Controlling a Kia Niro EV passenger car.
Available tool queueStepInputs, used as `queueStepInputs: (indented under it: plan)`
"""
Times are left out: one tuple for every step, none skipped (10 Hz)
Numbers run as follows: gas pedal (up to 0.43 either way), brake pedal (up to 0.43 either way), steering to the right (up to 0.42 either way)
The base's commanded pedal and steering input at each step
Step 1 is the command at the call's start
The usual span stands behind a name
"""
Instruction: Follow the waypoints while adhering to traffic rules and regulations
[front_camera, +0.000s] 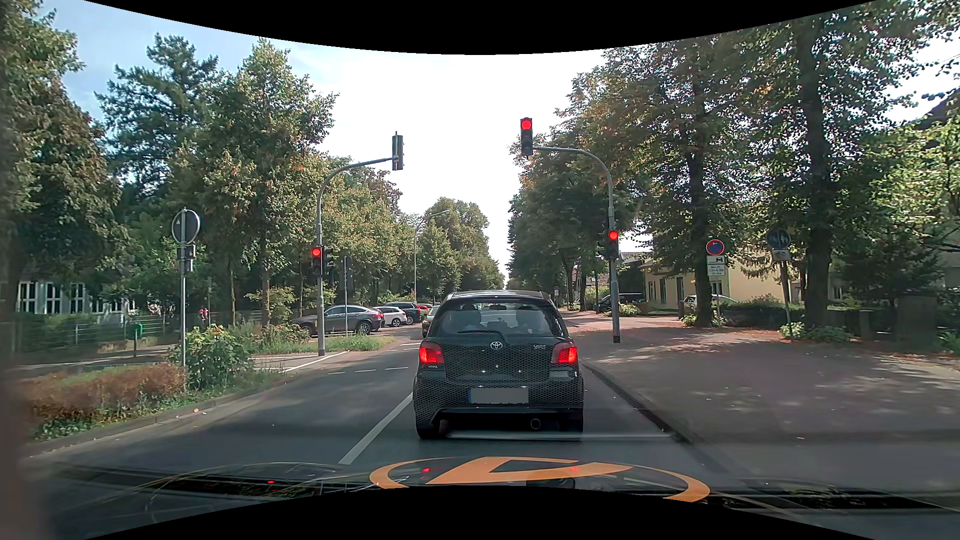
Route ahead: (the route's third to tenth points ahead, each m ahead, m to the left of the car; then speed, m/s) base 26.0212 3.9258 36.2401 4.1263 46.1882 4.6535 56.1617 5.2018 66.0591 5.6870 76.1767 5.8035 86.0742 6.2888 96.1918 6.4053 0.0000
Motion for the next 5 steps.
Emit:
queueStepInputs:
  plan:
    - [0.0,0.195,0.003]
    - [0.0,0.189,0.003]
    - [0.0,0.189,0.003]
    - [0.0,0.195,0.003]
    - [0.0,0.189,0.002]
